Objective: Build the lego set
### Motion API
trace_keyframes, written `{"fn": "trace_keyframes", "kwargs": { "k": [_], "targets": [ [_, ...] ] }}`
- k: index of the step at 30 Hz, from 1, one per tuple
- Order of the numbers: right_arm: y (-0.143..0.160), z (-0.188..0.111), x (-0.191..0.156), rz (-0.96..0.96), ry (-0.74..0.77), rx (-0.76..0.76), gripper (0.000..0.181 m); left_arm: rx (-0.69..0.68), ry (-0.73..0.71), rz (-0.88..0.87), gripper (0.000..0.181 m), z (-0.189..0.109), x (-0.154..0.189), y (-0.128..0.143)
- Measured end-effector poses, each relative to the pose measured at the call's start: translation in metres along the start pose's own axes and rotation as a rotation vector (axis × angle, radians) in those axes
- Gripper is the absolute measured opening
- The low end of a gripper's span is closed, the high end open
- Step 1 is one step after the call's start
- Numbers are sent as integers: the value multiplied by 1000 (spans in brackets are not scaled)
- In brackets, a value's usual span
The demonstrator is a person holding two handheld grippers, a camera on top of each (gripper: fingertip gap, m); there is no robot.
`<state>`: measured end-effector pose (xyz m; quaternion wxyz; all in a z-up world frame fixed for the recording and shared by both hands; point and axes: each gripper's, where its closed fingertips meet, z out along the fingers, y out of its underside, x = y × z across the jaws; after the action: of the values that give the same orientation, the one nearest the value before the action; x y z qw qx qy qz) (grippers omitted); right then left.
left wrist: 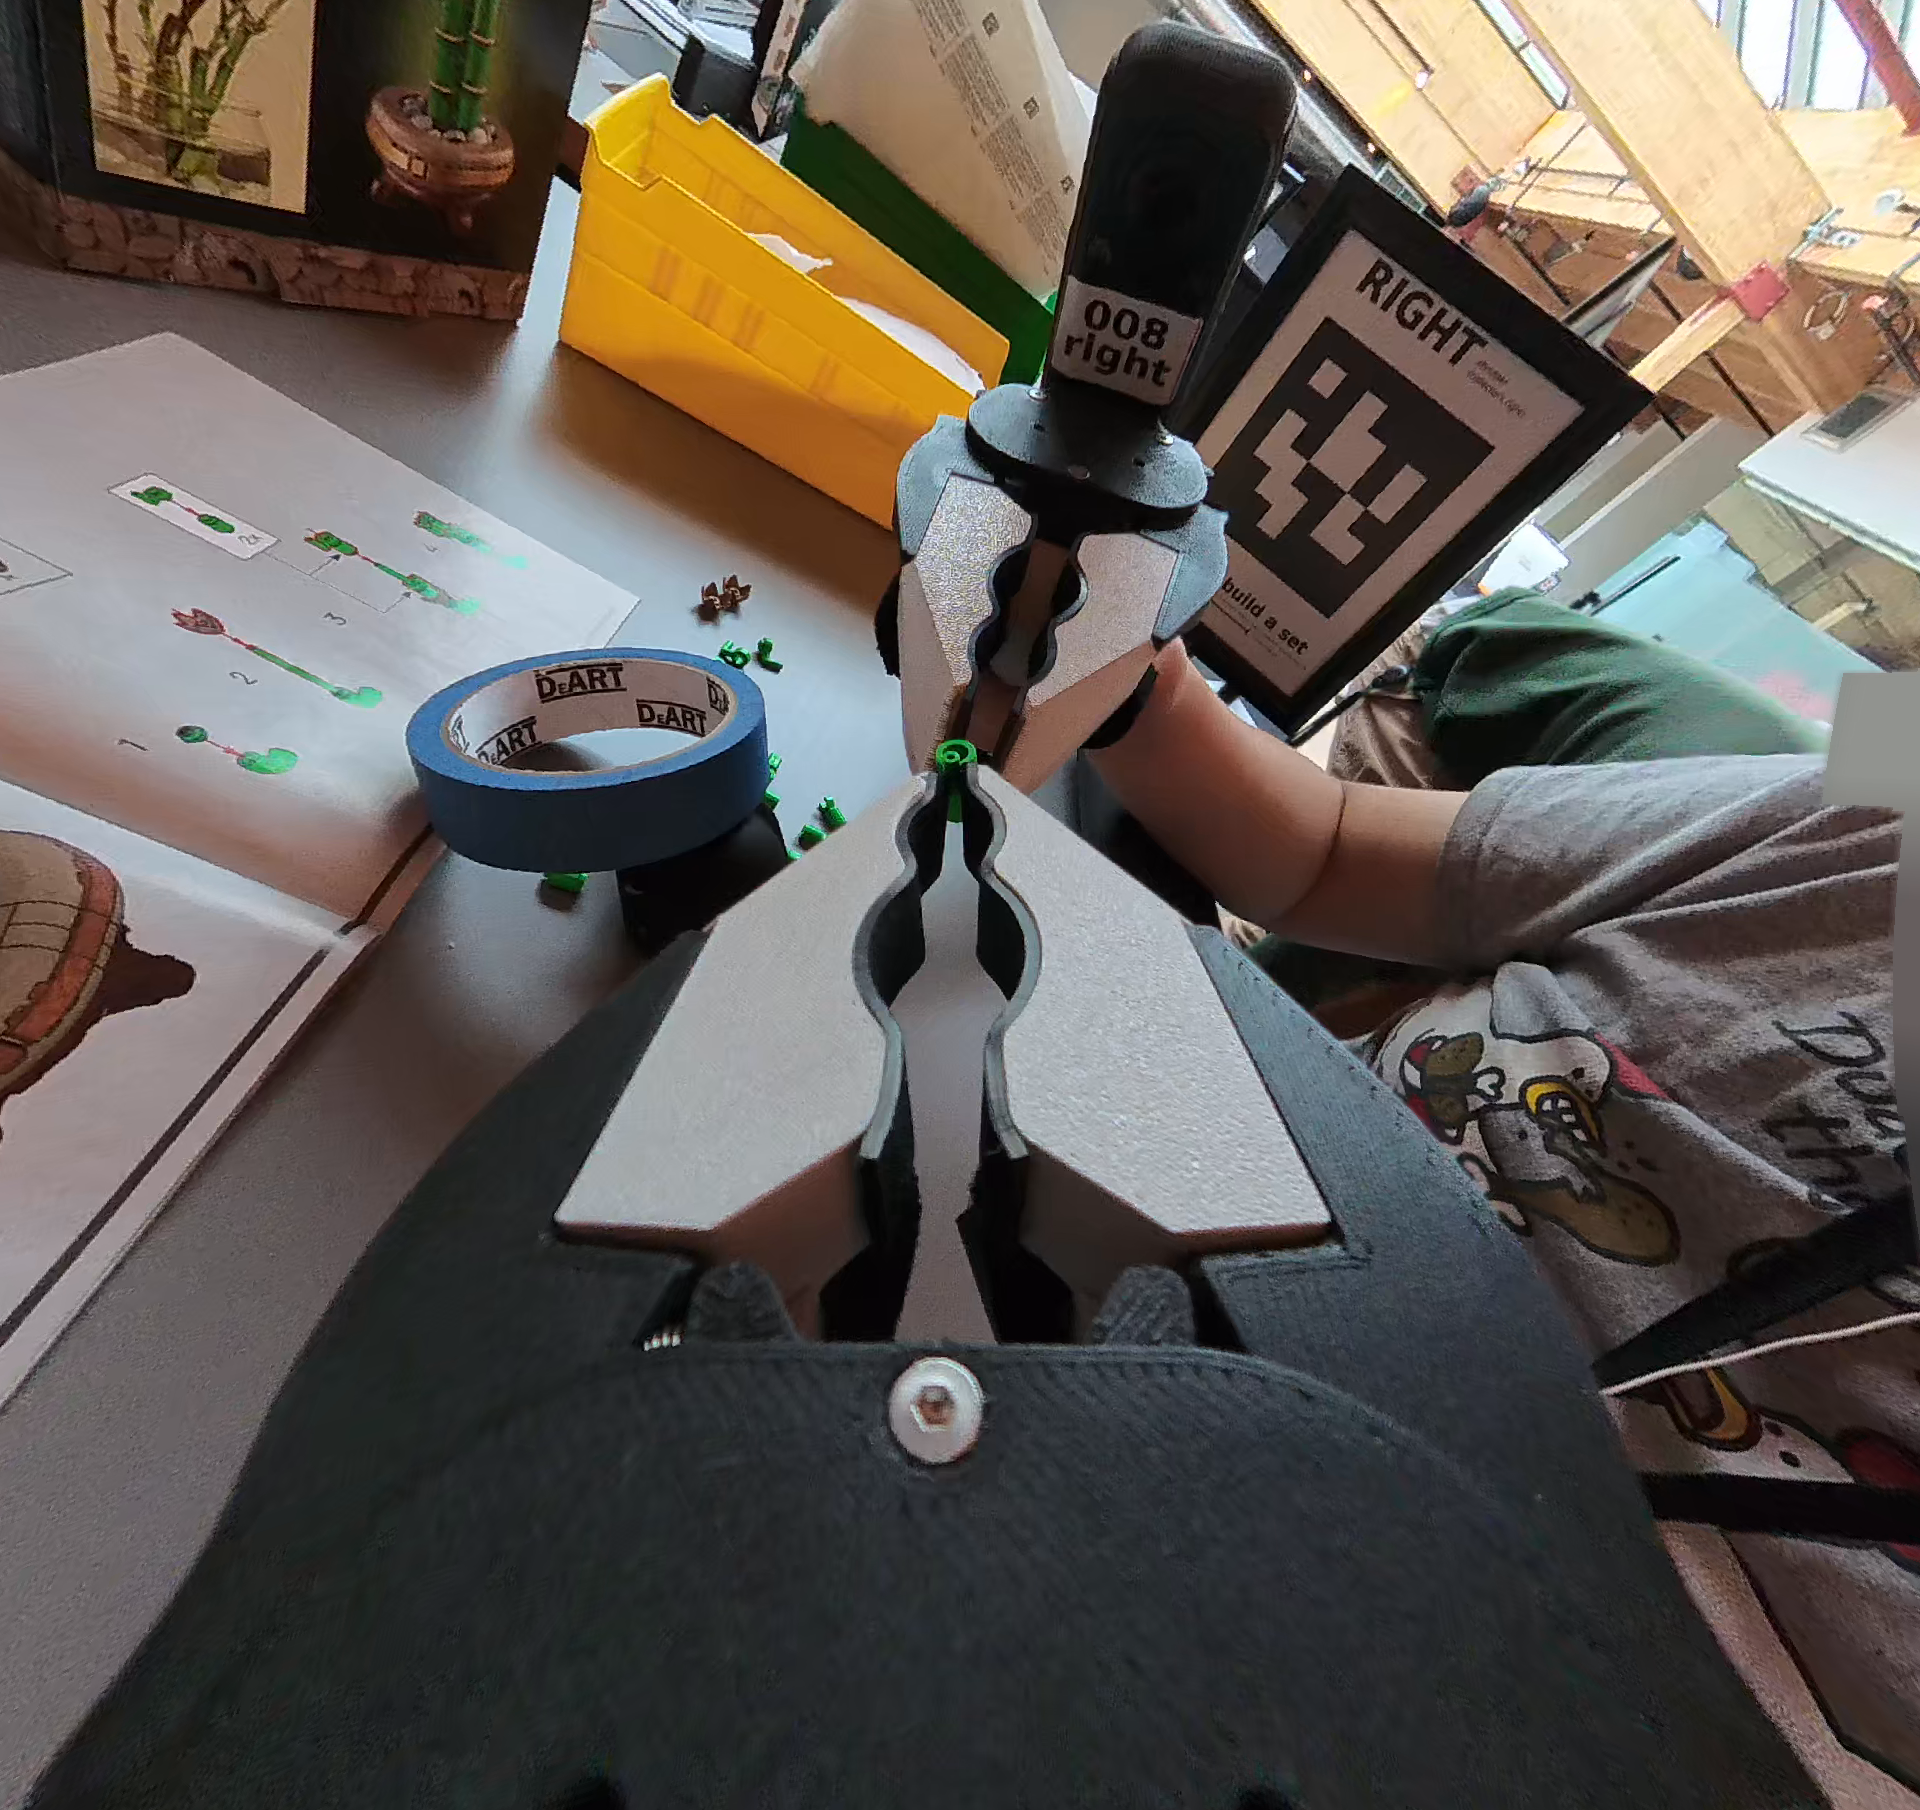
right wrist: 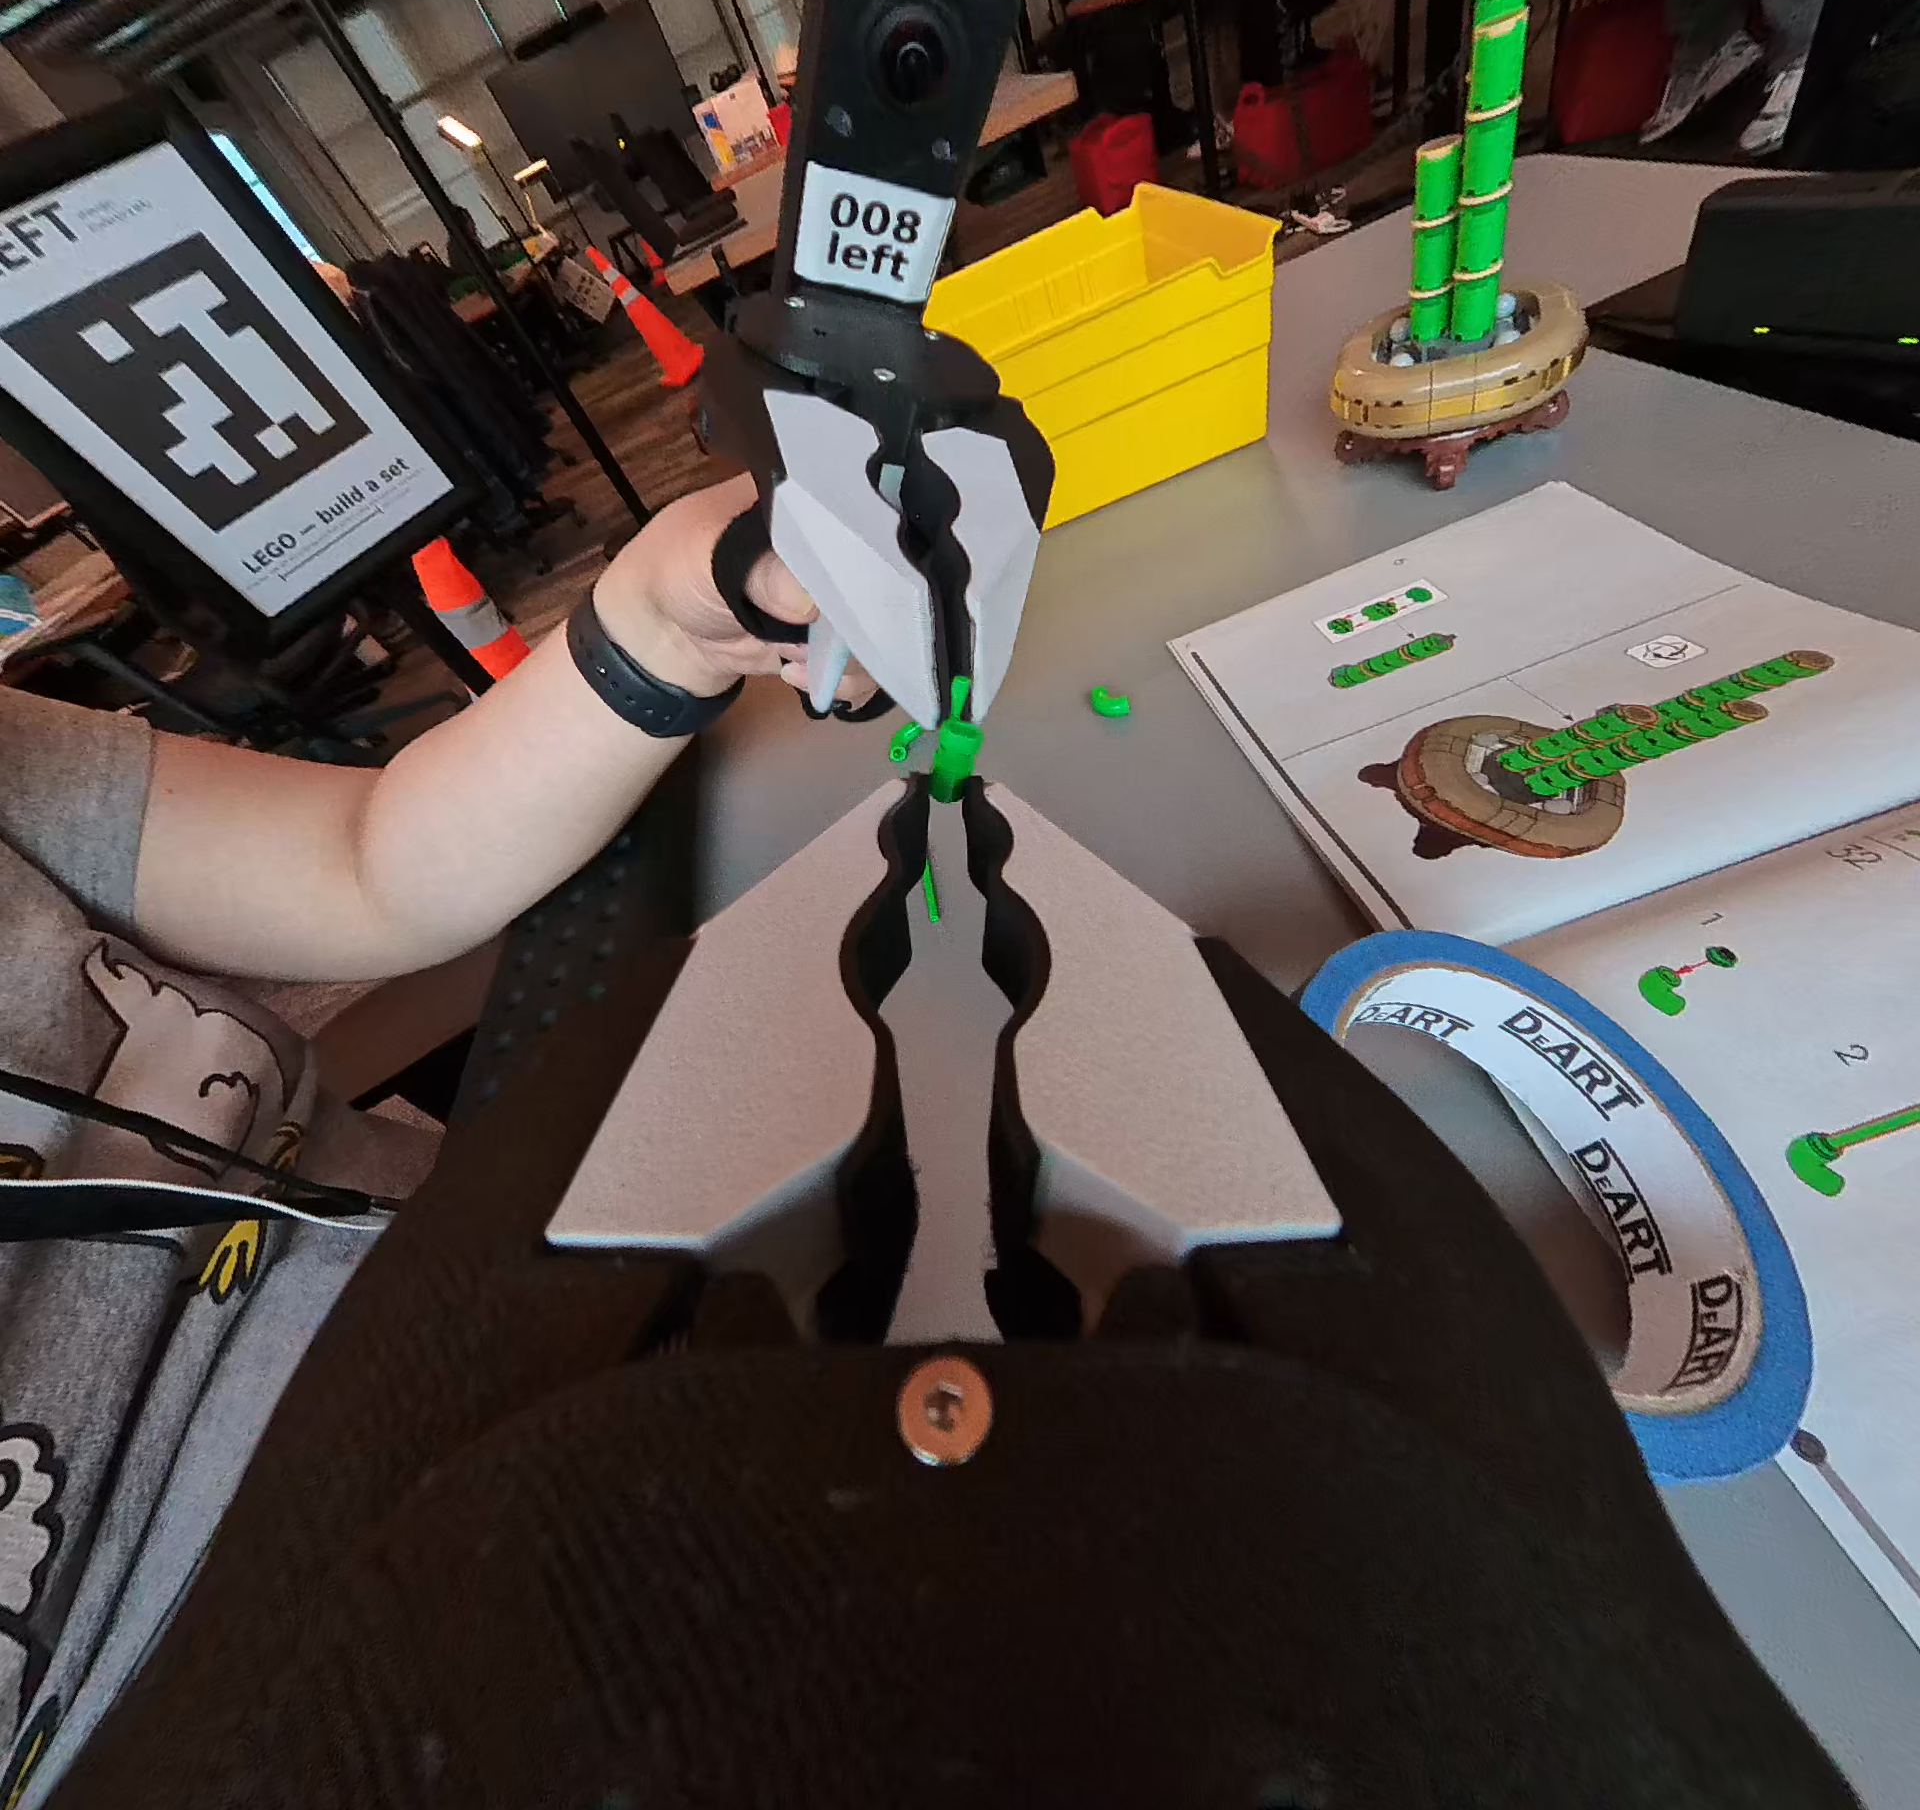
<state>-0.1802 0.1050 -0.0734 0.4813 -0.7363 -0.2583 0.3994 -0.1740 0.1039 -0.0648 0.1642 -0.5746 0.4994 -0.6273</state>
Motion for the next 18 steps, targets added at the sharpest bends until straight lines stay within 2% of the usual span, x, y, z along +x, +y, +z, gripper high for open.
{"fn": "trace_keyframes", "kwargs": {
  "k": [9,18],
  "targets": [
    [13,4,1,-50,20,-86,4,-90,-30,3,0,0,-4,14],
    [35,9,6,-137,82,-237,4,-207,-71,-25,1,3,-15,35]
  ]
}}
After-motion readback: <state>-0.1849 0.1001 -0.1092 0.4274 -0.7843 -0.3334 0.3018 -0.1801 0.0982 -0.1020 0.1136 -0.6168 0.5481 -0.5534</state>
